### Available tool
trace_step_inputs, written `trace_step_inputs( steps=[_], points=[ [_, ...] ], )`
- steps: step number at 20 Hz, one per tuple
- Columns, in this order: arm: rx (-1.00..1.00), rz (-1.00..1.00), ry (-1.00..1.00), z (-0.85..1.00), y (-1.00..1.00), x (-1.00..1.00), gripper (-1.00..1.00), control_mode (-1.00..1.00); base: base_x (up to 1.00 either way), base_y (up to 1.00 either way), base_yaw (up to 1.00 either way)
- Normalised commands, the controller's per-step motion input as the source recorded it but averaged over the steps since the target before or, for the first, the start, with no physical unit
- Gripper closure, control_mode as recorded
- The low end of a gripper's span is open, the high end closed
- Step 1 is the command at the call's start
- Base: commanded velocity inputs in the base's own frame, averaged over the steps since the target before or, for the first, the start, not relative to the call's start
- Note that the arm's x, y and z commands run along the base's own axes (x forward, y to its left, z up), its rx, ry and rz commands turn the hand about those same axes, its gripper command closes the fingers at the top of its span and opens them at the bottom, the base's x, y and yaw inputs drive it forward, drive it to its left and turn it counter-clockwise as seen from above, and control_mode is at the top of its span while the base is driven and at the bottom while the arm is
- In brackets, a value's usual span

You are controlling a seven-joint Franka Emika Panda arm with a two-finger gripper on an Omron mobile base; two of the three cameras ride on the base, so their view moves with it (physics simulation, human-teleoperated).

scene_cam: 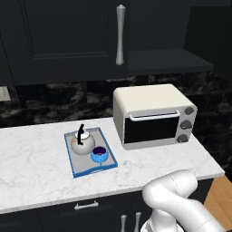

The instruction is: Pick the kettle from the counter and place it on the tray. Then pick the mug from the cabinet and place it on the tray. Then close the cabinet doors.

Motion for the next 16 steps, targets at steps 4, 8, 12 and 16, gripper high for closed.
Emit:
trace_step_inputs(
  steps=[4, 8, 12, 16],
  points=[
    [-0.03, 0.03, -0.19, 0.68, 0.64, 0.0, 1.0, -1.0, 0.0, 0.0, 0.0],
    [-0.14, 0.14, -0.12, 0.31, 1.0, -0.06, 1.0, -1.0, 0.0, 0.0, 0.0],
    [-0.17, 0.23, -0.19, 0.5, 1.0, -0.33, 1.0, -1.0, 0.0, 0.0, 0.0],
    [-0.19, 0.23, -0.26, 0.67, 1.0, -0.39, 1.0, -1.0, 0.0, 0.0, 0.0]
  ],
)
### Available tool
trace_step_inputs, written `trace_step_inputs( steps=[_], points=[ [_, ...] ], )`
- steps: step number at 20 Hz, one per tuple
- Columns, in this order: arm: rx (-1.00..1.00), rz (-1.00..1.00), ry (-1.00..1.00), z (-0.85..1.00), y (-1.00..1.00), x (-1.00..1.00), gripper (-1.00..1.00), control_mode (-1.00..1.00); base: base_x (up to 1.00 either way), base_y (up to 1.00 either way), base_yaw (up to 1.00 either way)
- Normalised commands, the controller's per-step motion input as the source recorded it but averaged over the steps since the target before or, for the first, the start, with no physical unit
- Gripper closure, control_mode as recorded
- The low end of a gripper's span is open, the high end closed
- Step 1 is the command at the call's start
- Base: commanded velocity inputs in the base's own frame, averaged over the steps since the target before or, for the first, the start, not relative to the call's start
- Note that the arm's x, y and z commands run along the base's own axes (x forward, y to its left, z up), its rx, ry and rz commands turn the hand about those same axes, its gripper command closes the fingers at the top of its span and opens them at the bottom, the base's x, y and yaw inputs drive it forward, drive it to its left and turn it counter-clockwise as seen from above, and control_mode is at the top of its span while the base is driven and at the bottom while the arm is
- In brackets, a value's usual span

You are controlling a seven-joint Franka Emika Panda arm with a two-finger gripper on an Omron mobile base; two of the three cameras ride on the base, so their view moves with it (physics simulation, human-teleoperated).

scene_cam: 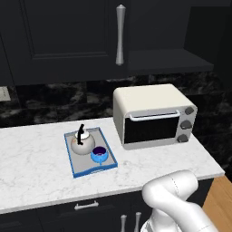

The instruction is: Pick the kettle from the counter and place it on the tray. Then pick the mug from the cabinet and place it on the tray. Then close the cabinet doors.

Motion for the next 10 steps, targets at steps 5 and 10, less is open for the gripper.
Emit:
trace_step_inputs(
  steps=[5, 10],
  points=[
    [-0.11, 0.16, -0.24, 0.54, 0.92, 0.01, 1.0, -1.0, 0.0, 0.0, 0.0],
    [-0.11, 0.12, -0.09, 0.31, 0.97, 0.21, 1.0, -1.0, 0.0, 0.0, 0.0]
  ],
)
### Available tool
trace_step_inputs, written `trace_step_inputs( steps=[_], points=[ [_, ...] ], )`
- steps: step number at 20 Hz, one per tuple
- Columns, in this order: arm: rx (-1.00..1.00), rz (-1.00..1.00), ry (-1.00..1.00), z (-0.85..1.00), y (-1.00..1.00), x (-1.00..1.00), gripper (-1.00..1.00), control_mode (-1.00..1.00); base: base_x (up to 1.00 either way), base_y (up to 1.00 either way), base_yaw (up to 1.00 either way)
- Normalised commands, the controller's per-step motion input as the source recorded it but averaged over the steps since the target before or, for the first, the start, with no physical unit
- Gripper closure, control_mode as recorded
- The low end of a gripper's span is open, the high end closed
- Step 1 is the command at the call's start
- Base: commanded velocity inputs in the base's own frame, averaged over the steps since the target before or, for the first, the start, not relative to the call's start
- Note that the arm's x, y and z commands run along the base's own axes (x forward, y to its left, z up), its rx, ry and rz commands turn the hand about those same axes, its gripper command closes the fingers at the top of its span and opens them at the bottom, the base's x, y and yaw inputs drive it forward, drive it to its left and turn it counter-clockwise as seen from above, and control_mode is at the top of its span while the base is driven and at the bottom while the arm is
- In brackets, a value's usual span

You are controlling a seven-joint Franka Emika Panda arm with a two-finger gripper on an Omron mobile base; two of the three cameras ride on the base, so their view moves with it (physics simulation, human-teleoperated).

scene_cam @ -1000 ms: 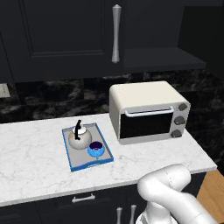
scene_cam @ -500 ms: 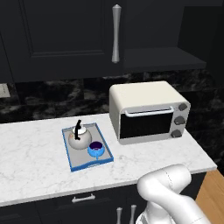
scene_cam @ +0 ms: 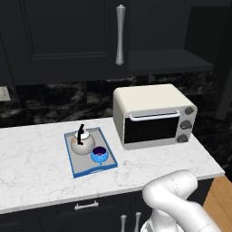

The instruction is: Pick the kettle from the counter and place it on the tray. Then pick the mug from the cabinet and place it on the tray. Then close the cabinet doors.

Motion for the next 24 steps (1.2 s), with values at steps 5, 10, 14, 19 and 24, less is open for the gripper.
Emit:
trace_step_inputs(
  steps=[5, 10, 14, 19, 24],
  points=[
    [-0.12, 0.09, 0.07, 0.01, 1.0, 0.69, 1.0, -1.0, 0.0, 0.0, 0.0],
    [-0.08, -0.01, 0.25, 0.03, 0.64, 1.0, 1.0, -1.0, 0.0, 0.0, 0.0],
    [0.0, -0.13, 0.16, 0.16, 0.16, 0.89, 1.0, -1.0, 0.0, 0.0, 0.0],
    [0.0, -0.27, 0.03, 0.0, 0.0, 0.75, 1.0, -1.0, 0.0, 0.0, 0.0],
    [0.0, -0.24, 0.11, -0.01, -0.07, 1.0, 1.0, -1.0, 0.0, 0.0, 0.0]
  ],
)
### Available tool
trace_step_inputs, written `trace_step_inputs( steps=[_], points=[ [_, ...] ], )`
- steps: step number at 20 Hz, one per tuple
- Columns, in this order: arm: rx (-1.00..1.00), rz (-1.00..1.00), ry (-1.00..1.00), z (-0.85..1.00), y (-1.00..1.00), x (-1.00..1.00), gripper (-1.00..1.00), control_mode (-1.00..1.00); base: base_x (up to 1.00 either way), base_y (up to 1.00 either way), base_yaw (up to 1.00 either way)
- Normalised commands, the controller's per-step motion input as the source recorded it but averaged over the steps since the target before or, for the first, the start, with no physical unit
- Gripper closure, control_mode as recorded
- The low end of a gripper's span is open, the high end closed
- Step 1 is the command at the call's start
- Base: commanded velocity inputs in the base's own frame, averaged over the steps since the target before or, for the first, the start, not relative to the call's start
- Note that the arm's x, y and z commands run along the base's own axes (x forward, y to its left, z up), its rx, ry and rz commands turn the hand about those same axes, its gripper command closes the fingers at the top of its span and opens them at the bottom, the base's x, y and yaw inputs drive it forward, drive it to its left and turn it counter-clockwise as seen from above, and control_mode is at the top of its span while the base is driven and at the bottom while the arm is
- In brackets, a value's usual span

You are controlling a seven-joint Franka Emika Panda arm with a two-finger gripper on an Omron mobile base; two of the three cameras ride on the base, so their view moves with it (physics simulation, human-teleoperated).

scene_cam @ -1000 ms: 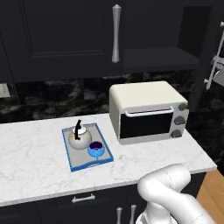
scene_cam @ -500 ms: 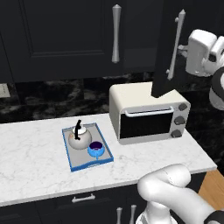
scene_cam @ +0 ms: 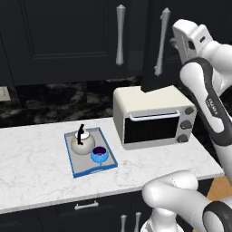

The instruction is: Pick the kettle from the counter and place it on the tray. Then pick the mug from the cabinet and place it on the tray. Then close the cabinet doors.

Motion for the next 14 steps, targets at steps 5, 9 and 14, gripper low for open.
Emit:
trace_step_inputs(
  steps=[5, 9, 14],
  points=[
    [0.0, -0.11, 0.04, -0.07, -0.3, 1.0, 1.0, -1.0, 0.0, 0.0, 0.0],
    [0.0, -0.09, 0.02, -0.08, -0.43, 1.0, 1.0, -1.0, 0.0, 0.0, 0.0],
    [0.0, -0.09, 0.04, -0.38, -0.27, 1.0, 1.0, -1.0, 0.0, 0.0, 0.0]
  ],
)
